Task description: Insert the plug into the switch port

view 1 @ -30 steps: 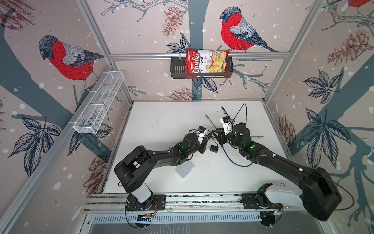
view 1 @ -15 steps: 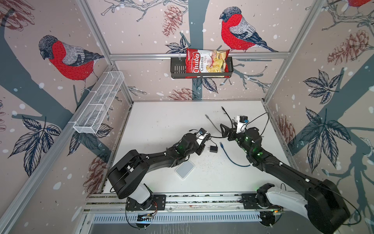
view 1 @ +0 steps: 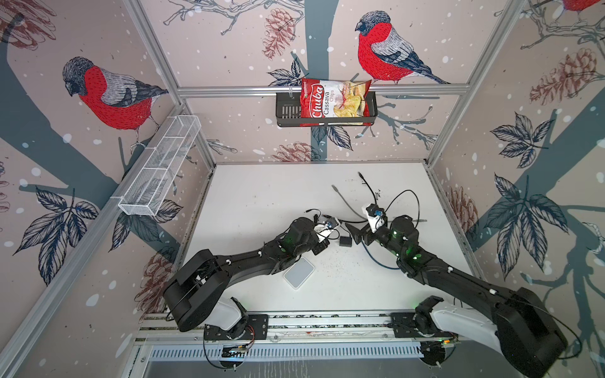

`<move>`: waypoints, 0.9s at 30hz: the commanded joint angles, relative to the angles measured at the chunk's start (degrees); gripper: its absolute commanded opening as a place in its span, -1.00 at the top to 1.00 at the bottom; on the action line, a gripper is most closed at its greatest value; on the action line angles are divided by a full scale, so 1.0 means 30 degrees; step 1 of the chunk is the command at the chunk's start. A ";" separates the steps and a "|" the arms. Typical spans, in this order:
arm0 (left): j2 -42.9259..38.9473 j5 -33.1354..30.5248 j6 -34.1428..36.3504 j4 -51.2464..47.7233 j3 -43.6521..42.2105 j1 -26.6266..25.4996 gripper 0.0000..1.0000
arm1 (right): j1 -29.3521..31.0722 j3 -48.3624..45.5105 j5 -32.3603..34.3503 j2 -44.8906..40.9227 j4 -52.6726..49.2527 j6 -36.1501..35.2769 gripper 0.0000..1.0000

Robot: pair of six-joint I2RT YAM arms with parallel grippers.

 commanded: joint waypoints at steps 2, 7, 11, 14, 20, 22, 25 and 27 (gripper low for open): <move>-0.0490 0.0195 0.3326 0.0214 -0.0630 -0.0029 1.00 | 0.0160 -0.0098 -0.2013 -0.0266 0.0415 -0.2509 -0.86; -0.0759 -0.0037 0.4447 0.0727 -0.0938 -0.0029 1.00 | 0.0637 0.0270 -0.3414 -0.0233 -0.0828 -0.3656 -0.59; -0.0759 0.0498 0.5013 0.0589 -0.0943 -0.0029 1.00 | 0.0999 0.0381 -0.4170 0.0065 -0.1270 -0.5068 -0.42; -0.0731 0.1029 0.5205 0.0562 -0.0943 -0.0029 1.00 | 0.1058 0.1039 -0.5090 0.0759 -0.2353 -0.6177 -0.24; -0.0785 0.1475 0.5699 0.0604 -0.1098 -0.0029 1.00 | 0.1089 0.1988 -0.6759 0.2082 -0.2970 -0.7805 -0.05; -0.0875 0.1651 0.5803 0.0746 -0.1241 -0.0029 1.00 | 0.1060 0.2493 -0.7364 0.2618 -0.3717 -0.8331 -0.01; -0.1019 0.1784 0.5922 0.1403 -0.1663 -0.0029 1.00 | 0.0859 0.2855 -0.8198 0.3147 -0.4295 -0.8989 0.11; -0.1136 0.1852 0.6039 0.1821 -0.1892 -0.0043 1.00 | 0.0724 0.3002 -0.8979 0.3167 -0.4465 -0.9328 0.21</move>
